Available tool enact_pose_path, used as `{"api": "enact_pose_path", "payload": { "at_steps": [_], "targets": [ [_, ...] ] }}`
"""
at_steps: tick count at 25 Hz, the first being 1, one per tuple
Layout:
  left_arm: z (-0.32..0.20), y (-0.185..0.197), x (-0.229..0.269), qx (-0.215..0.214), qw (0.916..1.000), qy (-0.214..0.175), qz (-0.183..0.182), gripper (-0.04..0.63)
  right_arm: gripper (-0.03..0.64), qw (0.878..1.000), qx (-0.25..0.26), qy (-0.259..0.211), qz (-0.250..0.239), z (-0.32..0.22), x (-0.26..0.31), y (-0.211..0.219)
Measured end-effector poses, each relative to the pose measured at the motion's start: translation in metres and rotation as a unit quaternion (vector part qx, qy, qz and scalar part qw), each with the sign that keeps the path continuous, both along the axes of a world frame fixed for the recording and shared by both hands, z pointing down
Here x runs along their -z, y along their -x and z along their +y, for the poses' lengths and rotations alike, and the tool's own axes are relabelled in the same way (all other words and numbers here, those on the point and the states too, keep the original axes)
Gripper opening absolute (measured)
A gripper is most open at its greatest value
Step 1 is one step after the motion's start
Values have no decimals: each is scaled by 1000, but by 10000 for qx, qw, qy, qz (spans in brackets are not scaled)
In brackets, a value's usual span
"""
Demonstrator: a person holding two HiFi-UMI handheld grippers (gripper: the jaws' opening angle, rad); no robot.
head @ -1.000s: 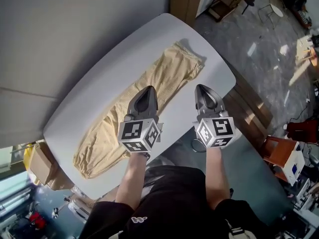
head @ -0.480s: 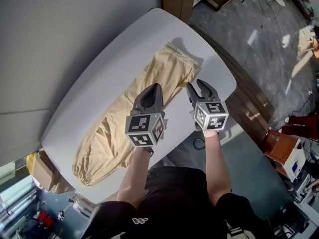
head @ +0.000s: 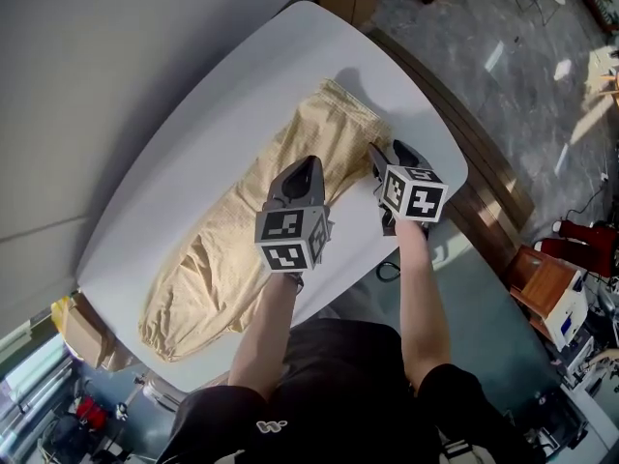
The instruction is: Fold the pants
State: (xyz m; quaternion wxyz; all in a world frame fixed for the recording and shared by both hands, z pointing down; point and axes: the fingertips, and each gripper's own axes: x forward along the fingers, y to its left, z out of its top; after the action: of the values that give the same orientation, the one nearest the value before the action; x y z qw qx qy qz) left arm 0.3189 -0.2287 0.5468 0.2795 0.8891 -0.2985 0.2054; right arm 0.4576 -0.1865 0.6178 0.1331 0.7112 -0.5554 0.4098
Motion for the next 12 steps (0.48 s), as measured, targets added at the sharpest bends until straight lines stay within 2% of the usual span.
{"api": "enact_pose_path", "payload": {
  "at_steps": [4, 9, 12],
  "targets": [
    [-1, 0, -9, 17, 9999, 134, -33, 3, 244, 9999, -8, 168, -34, -6, -10, 2],
    [-1, 6, -13, 92, 9997, 228, -34, 3, 100, 9990, 230, 366, 111, -8, -15, 8],
    [-3, 15, -12, 156, 9996, 237, -27, 3, 66, 9988, 278, 384, 84, -10, -15, 13]
  ]
}}
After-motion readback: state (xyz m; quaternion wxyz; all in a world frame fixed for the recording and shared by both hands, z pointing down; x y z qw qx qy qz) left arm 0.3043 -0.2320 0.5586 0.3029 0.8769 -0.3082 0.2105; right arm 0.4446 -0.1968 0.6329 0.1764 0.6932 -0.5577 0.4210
